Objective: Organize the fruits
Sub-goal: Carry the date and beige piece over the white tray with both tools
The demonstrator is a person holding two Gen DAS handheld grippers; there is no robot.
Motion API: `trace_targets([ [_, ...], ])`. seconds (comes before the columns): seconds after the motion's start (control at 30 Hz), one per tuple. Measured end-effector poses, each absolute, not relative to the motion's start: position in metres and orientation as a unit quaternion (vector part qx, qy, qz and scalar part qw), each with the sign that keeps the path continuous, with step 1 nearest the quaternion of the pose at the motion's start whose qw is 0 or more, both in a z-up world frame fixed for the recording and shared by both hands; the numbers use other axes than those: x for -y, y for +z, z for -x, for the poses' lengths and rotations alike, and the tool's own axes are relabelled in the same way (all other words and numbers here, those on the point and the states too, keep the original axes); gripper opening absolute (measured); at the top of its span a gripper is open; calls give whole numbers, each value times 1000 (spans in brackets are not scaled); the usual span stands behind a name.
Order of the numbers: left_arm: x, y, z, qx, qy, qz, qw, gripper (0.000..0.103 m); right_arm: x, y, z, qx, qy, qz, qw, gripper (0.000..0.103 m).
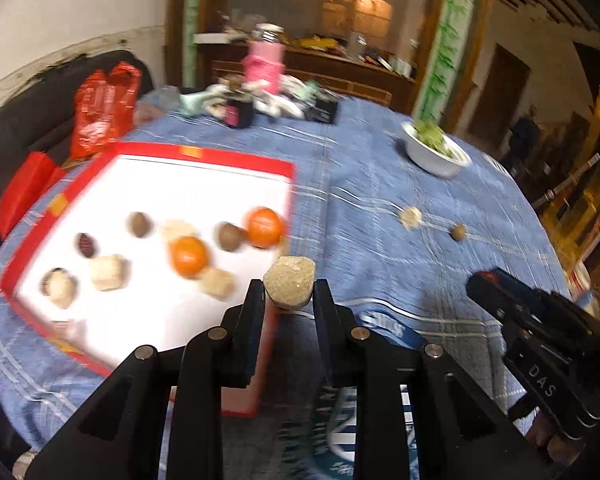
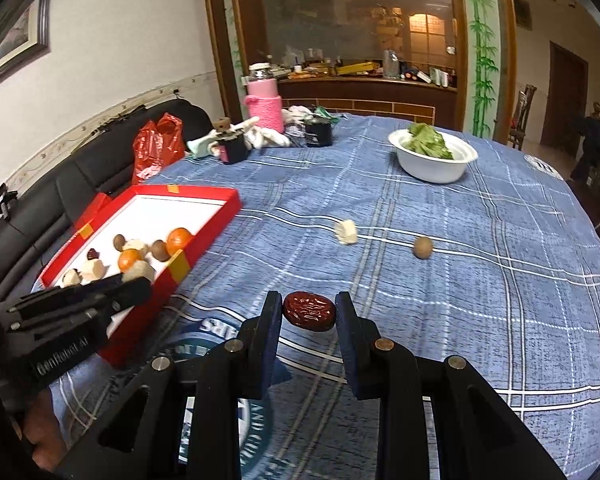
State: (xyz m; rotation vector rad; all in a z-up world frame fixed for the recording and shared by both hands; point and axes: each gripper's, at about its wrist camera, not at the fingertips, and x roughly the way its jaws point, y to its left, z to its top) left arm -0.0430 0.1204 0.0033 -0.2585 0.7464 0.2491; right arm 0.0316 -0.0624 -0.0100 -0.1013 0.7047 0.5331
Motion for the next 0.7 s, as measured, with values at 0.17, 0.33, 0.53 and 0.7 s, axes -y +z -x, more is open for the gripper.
trace_targets([
  [0.17, -153, 8, 57, -352, 173, 133, 910, 22, 46, -1, -24, -329, 281, 49, 900, 28],
  [0.33, -184, 3, 62, -357, 229, 139, 895, 22, 25, 6, -19, -321, 308, 47, 894, 28],
  [0.53, -207, -2, 62, -364, 256, 145, 884, 22, -13, 14, -15, -311, 347, 56, 883, 28],
  [0.7, -221, -9, 51, -374, 262, 147, 877, 22, -47, 12, -18, -318, 371, 61, 870, 27],
])
